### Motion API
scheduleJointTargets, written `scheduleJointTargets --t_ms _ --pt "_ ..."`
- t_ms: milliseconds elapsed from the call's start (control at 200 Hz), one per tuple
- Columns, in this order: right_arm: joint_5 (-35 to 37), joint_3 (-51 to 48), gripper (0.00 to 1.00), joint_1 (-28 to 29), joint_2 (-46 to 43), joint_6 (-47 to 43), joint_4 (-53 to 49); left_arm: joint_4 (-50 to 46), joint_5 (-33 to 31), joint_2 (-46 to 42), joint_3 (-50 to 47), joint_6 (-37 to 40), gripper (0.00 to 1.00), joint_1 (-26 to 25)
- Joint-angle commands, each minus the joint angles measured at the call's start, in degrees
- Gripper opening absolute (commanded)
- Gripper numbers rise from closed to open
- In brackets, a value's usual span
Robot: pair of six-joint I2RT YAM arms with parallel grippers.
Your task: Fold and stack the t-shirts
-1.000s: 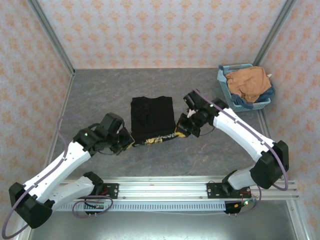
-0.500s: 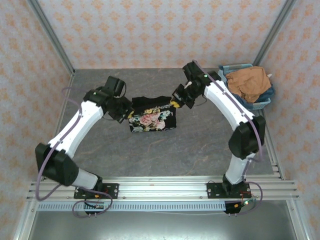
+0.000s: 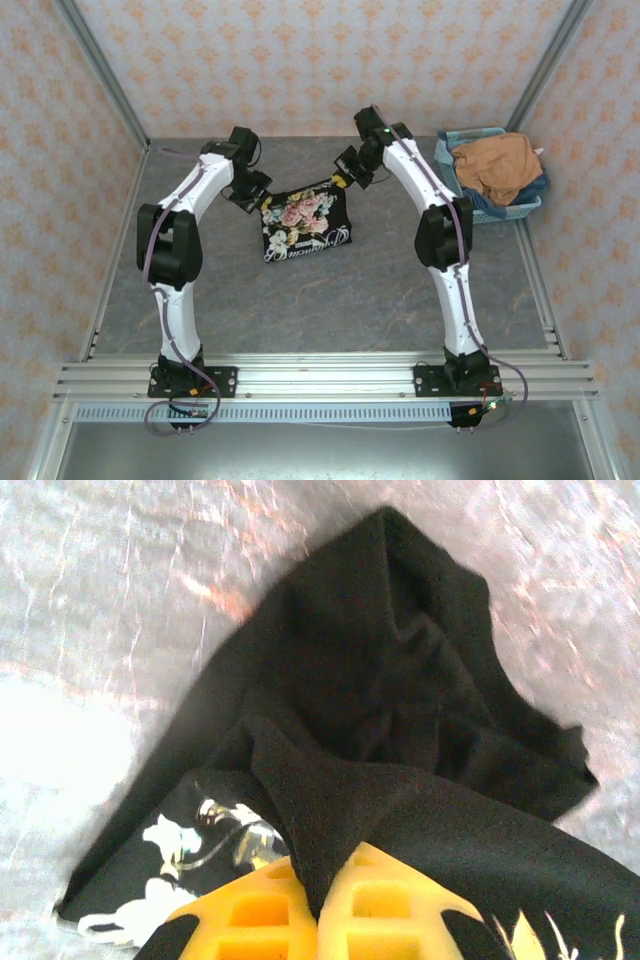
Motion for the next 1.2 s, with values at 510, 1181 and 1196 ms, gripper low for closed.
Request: scheduleJointTargets --t_ms 510,1181,1196 --pt "11.1 -9.7 0.56 0.1 -10.9 -3.1 1.9 13.1 0.7 -11.5 -9.6 3.1 0.57 2.0" --pt "7.6 -53.3 0.16 6.3 -17.9 14.0 23.6 5.9 2.2 15.1 10.4 10.3 0.43 -1.4" --pt "7.3 -53.8 0.16 6.4 -17.7 14.2 24.0 5.8 2.1 15.6 10.7 10.4 0.43 -1.4"
